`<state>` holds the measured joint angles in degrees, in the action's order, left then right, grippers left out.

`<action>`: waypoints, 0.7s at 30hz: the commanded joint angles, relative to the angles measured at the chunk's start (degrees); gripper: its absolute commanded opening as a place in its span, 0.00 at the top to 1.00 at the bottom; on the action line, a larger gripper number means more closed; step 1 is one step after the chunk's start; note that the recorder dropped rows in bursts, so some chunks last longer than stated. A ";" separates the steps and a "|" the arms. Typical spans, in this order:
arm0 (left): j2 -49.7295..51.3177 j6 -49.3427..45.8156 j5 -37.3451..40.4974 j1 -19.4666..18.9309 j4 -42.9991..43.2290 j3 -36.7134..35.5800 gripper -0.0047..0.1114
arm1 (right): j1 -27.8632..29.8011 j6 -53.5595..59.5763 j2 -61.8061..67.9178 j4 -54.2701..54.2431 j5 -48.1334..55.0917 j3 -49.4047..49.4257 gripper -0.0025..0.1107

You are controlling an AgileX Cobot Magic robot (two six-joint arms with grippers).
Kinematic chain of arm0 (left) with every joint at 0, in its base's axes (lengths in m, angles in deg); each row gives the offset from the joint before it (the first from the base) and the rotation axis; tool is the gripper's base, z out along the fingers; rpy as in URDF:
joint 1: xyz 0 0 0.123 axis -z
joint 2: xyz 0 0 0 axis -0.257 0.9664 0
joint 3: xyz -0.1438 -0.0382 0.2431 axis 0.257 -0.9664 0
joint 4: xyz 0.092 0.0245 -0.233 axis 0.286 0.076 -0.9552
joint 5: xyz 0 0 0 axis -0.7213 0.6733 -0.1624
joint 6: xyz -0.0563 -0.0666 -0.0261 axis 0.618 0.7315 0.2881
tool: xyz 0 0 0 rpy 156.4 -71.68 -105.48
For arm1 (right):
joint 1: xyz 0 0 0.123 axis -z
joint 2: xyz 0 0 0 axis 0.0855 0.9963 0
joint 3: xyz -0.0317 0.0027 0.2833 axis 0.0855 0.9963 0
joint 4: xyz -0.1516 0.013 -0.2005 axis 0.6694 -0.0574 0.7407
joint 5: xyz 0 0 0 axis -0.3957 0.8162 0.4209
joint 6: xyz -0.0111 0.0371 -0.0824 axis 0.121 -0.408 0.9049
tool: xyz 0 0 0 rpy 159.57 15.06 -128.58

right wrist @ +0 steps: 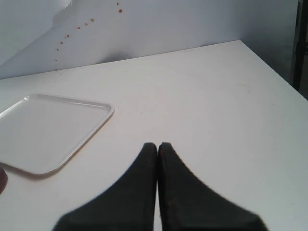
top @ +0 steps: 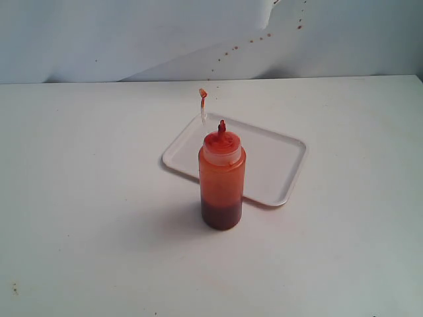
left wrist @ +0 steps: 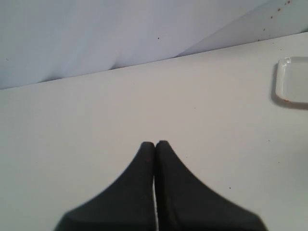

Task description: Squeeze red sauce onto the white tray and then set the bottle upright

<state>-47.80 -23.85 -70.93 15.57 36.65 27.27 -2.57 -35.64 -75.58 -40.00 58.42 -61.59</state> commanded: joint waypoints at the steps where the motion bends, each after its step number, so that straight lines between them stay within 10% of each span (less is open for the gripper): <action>1: -0.04 0.06 -4.01 -0.07 -0.98 -0.22 0.96 | -0.11 0.13 -0.23 -0.10 -0.12 0.19 0.98; 10: -0.04 0.49 -16.62 -0.07 -23.11 -0.22 0.96 | -0.11 0.13 -0.23 -0.10 -0.12 0.19 0.98; 21: -0.04 12.55 -29.53 -0.07 -25.97 -0.22 0.96 | -0.11 0.13 -0.23 -0.10 -0.12 0.19 0.98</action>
<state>-47.80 -17.31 -97.40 15.57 11.36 27.27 -2.57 -35.64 -75.58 -40.00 58.42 -61.59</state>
